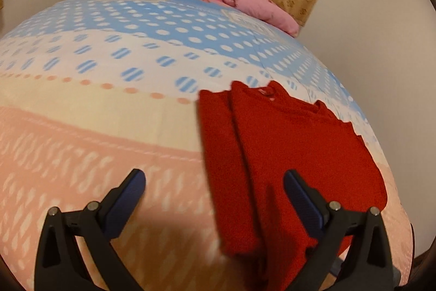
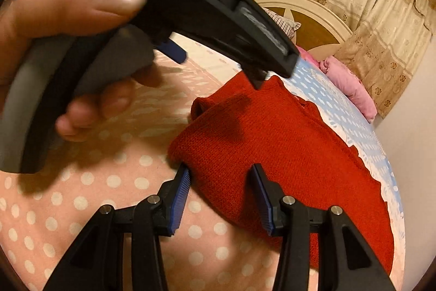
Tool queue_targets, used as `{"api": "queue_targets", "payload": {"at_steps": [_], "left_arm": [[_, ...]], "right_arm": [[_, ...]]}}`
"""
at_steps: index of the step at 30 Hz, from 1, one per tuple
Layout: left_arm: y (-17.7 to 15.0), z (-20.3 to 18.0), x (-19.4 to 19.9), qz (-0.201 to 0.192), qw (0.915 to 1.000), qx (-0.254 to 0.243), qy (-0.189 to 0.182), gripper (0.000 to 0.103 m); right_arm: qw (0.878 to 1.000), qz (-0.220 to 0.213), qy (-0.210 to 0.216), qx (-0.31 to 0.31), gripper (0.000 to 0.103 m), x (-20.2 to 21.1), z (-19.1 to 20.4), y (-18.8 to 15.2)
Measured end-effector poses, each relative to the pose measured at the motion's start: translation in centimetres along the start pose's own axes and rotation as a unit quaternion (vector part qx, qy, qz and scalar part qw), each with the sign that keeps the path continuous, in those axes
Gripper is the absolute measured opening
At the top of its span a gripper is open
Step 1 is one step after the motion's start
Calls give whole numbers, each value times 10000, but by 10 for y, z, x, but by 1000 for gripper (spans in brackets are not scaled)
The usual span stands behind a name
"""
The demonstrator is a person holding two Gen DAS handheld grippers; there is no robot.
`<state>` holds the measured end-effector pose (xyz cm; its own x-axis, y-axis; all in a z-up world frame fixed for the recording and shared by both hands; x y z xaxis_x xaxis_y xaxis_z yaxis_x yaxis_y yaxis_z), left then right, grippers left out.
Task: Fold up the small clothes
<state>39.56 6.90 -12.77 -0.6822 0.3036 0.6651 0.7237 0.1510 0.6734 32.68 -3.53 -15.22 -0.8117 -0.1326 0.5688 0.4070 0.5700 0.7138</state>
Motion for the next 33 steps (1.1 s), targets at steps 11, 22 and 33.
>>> {"api": "queue_targets", "payload": {"at_steps": [11,22,33], "left_arm": [[5,-9,-30,262,9994,-211,36,69],[7,-10,-36,221,9995,-228,-55,47],[11,-13,-39,359,9986,-363,-114,24]], "right_arm": [[9999,-33,-121,42,31,1,7,-1],[9999,-6,-130,-28,24,1,7,-2],[9998,-38,-194,-14,14,3,5,-3]]}}
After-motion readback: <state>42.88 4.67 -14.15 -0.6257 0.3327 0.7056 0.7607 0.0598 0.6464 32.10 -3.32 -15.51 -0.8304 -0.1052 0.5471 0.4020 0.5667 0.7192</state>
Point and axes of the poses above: each gripper's, at about its wrist camera, not at the fingertips, and x roughly against the way its jaws point, z to its left, y to its top, the point moved 1 cm from there along -x, roughly the way its jaws point, and after that the axes turned 4 degrees about -z, right-handed, at the moved point
